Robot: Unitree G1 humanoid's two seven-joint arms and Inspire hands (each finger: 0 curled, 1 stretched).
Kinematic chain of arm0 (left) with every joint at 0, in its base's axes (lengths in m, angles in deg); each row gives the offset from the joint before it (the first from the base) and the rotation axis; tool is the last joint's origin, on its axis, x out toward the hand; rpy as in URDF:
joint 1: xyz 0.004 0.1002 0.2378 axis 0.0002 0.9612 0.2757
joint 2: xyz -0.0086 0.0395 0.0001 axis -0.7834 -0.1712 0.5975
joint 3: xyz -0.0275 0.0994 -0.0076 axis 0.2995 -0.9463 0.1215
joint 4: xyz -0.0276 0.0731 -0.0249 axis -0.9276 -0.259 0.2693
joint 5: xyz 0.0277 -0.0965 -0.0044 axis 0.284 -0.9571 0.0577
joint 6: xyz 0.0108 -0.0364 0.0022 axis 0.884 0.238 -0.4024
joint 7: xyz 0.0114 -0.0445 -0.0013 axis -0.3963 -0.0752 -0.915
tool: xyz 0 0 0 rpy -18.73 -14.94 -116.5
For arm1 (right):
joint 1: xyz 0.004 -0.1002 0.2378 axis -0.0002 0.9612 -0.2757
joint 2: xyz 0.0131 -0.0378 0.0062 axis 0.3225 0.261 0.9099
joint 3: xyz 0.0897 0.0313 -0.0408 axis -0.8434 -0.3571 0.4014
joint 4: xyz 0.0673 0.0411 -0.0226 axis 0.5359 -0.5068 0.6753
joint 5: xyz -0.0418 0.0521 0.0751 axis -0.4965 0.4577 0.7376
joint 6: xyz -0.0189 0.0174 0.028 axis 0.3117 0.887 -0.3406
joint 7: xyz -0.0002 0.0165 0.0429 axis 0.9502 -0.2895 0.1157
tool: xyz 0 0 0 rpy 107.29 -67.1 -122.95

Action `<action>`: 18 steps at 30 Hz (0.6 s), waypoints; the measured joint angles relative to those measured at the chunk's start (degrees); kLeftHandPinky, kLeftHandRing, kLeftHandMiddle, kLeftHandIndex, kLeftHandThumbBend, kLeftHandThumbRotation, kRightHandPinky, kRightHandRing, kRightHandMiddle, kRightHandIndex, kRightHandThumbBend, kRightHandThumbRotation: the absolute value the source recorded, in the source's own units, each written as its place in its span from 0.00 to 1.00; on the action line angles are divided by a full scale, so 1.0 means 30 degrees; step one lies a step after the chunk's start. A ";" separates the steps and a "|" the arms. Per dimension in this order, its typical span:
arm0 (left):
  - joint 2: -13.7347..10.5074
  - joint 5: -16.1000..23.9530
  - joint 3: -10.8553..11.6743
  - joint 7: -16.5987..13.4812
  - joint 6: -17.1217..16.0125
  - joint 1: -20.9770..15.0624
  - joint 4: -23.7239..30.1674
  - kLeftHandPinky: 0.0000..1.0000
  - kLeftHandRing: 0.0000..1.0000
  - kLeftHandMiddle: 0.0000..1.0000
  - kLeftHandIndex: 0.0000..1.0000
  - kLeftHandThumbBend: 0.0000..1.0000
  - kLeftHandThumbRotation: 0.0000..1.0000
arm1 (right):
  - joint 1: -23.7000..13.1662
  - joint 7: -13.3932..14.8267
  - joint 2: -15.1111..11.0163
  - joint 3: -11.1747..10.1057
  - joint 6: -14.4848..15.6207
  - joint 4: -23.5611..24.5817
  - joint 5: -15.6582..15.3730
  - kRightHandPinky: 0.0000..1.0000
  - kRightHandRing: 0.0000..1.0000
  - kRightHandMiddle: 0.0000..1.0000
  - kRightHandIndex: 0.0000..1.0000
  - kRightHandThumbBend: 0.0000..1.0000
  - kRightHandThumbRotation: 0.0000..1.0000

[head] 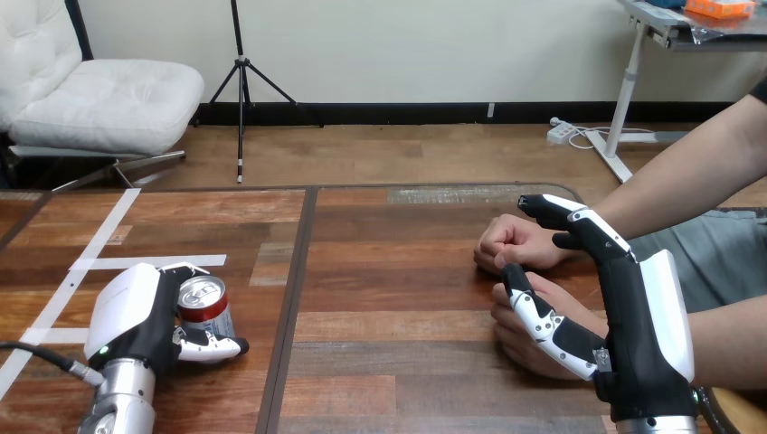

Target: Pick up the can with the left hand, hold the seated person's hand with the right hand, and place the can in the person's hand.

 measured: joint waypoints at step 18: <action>0.0199 -0.0457 0.0230 -0.1021 -0.0396 0.0335 0.0658 0.36 0.41 0.46 0.47 0.72 0.00 | 0.0000 -0.0089 0.0031 0.0044 0.0252 0.0000 0.0002 0.75 0.78 0.77 0.74 0.42 0.07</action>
